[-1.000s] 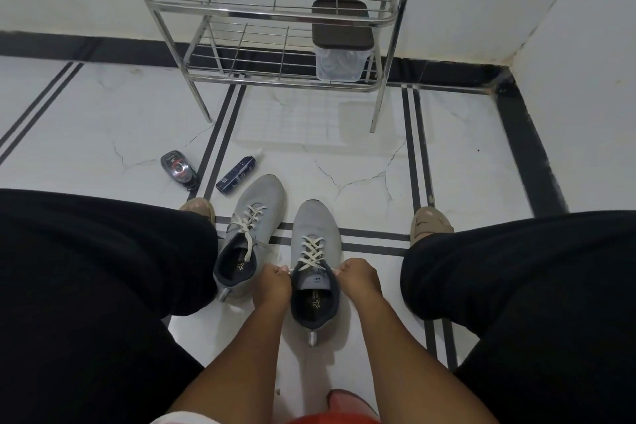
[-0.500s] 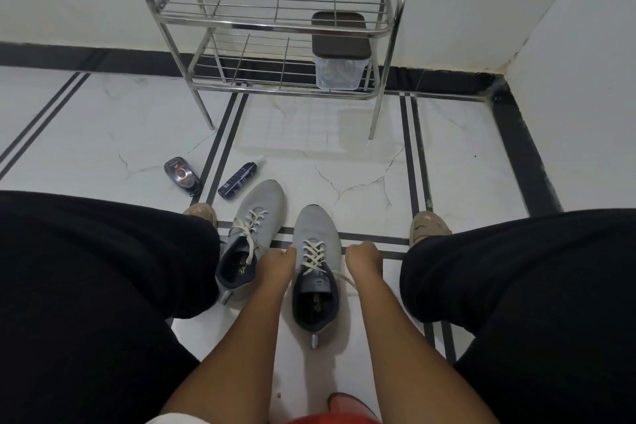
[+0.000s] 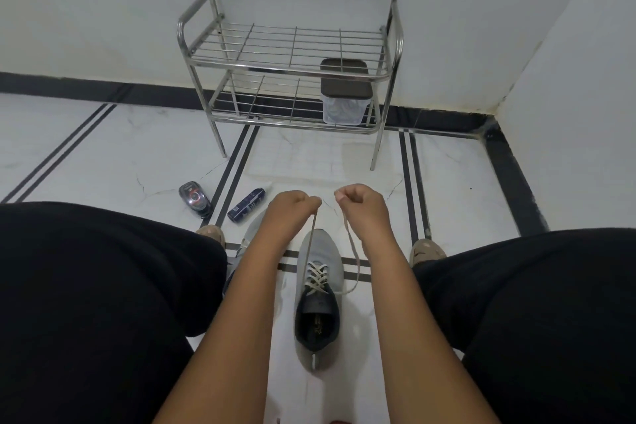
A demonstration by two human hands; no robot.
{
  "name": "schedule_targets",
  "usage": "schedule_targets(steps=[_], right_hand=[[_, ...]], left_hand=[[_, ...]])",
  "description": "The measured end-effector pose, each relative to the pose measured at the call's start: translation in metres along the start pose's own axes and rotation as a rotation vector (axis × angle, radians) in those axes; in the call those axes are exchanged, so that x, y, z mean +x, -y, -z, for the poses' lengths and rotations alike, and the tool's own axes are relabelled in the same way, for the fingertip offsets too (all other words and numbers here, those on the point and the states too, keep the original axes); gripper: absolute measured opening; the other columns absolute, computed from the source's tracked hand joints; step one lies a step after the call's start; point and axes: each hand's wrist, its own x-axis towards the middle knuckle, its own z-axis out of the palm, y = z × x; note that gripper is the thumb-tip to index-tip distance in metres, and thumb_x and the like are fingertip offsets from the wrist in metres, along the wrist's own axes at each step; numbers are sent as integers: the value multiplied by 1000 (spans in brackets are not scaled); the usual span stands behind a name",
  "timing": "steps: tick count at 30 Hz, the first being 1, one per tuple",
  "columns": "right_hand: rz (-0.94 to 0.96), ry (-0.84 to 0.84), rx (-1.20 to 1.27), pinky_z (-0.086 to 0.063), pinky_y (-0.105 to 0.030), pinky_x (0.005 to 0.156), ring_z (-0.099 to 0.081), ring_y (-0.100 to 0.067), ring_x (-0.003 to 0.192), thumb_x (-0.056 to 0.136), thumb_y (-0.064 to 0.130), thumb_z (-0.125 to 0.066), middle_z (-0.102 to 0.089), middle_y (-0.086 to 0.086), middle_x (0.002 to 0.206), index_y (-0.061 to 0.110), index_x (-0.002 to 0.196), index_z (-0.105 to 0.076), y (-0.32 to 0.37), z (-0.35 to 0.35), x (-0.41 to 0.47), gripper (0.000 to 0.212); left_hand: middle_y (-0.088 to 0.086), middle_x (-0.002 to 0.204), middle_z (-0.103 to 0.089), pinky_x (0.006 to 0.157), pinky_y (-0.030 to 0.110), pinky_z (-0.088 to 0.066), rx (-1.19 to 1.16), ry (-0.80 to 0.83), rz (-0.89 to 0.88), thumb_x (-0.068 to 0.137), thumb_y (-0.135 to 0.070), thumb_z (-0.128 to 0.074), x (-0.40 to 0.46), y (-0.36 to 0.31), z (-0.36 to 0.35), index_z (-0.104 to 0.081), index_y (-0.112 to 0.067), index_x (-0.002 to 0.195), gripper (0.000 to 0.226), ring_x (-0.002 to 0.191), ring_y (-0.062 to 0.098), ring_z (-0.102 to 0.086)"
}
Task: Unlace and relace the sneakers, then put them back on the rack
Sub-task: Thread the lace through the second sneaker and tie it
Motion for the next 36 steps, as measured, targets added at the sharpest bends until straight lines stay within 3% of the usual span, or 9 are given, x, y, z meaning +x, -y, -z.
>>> schedule_targets(steps=[2,4,7,13,16,19,24,29,36], right_hand=[[59,-2,17,-48,-22,75,-62,-11,82,90,18,-63,-68,7,82,22,86,-67,15,4,-3,7],[89,-10,12,-48,-23,76,-63,-10,81,88,18,-64,-68,7,79,23,84,-67,25,8,-7,8],[120,-26,-23,-46,-19,69,-62,-5,79,87,19,-66,-67,9,80,20,86,-69,36,15,-10,4],[179,-22,-101,-44,-15,65,-63,-6,80,87,19,-68,-68,7,82,18,87,-69,45,22,-14,1],[188,-10,-110,-45,-15,66,-64,-7,81,86,20,-69,-69,6,83,20,85,-68,46,25,-16,2],[185,7,-93,-48,-19,72,-67,-9,83,85,20,-70,-71,5,82,23,81,-68,46,26,-15,6],[211,48,-80,-49,-20,72,-67,-10,81,84,17,-71,-72,5,79,25,76,-70,48,27,-19,12],[193,93,-32,-51,-20,74,-68,-14,85,83,15,-72,-73,1,81,20,79,-74,49,26,-22,7],[175,115,-21,-52,-25,80,-68,-13,86,82,15,-73,-74,2,81,15,82,-76,49,24,-21,3]], left_hand=[[2,70,-57,64,29,-36,-68,2,-32,86,-29,-61,-2,-6,5,-61,-12,72,23,66,15,-50],[1,83,-70,75,30,-42,-131,16,-54,86,-30,-62,-3,-6,7,-60,-18,66,23,84,16,-63],[-4,84,-74,87,31,-46,-108,31,-116,87,-29,-64,-5,-6,5,-61,-13,76,20,94,12,-66],[2,74,-67,75,39,-51,-96,-69,-195,79,-24,-75,-5,-2,-3,-66,-14,77,14,69,13,-59],[-1,73,-67,74,34,-50,-151,-93,-201,80,-14,-74,-7,0,-4,-66,-14,84,9,70,12,-61],[1,75,-70,80,28,-49,-258,-105,-169,81,-14,-73,-9,0,-5,-63,-21,94,18,79,16,-67],[-1,79,-73,76,19,-50,-355,-149,-145,81,-9,-73,-12,-5,-8,-70,-17,80,9,78,9,-67],[2,81,-73,68,12,-50,-424,-154,-129,80,-9,-73,-14,-5,-10,-73,-10,83,3,75,8,-67],[3,83,-75,69,11,-51,-420,-141,-139,78,-13,-76,-15,-7,-11,-75,-6,87,12,79,9,-70]])
